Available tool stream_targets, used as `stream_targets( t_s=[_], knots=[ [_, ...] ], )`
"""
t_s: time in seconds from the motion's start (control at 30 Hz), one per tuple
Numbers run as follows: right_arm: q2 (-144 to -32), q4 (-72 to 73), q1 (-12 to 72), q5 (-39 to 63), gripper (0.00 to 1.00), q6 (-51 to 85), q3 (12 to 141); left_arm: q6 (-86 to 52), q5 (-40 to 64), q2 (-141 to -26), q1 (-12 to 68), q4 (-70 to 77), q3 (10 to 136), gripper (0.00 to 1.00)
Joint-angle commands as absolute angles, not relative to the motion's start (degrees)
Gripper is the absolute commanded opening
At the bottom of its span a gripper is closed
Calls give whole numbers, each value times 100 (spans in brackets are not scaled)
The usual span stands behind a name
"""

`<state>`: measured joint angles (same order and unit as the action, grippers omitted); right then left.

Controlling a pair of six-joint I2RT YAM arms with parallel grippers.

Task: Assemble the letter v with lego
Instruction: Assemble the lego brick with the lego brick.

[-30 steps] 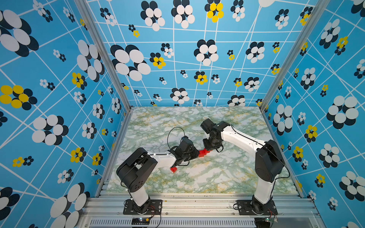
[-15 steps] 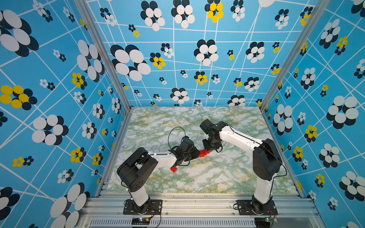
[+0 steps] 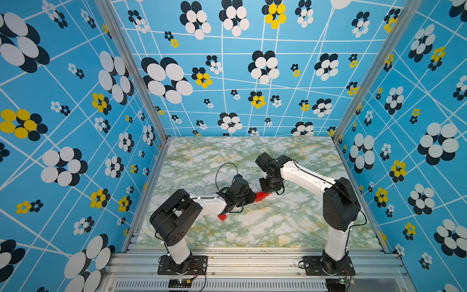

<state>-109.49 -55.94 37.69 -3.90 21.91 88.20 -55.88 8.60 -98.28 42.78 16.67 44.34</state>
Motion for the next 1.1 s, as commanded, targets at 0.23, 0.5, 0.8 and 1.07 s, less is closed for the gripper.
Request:
stream_targets(
  t_s=[0.23, 0.5, 0.8, 1.07],
  knots=[
    [-11197, -6019, 3760, -701, 29, 2348, 8955, -5493, 780, -9987, 4324, 1354, 4526, 31],
    [-11300, -6029, 3762, -717, 29, 2404, 9102, -5484, 774, -9986, 4333, 1354, 4522, 31],
    [-11369, -6021, 3796, -700, 29, 2418, 9051, -5511, 765, -10024, 4325, 1397, 4482, 31],
    [-11185, -5945, 3843, -563, 29, 2443, 8831, -5546, 765, -10030, 4333, 1424, 4482, 31]
  ],
)
